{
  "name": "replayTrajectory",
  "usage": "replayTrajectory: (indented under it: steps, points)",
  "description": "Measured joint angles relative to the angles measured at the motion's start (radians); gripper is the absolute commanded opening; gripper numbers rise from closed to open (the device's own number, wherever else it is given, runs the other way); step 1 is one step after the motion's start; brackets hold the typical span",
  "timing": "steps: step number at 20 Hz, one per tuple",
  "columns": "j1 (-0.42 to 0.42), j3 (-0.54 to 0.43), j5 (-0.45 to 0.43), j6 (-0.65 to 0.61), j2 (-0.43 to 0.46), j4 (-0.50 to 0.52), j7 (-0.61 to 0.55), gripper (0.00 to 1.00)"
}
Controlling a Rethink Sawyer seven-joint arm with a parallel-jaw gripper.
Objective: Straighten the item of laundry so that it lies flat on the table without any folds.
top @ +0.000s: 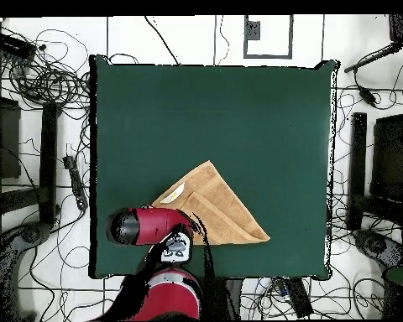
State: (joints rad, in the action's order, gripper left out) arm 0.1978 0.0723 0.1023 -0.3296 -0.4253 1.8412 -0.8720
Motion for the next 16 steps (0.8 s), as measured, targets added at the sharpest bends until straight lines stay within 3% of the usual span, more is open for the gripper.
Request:
replayTrajectory:
  steps: [16]
  points:
    - [0.092,0.086,0.071,-0.129,0.05,-0.097,-0.146,0.0]
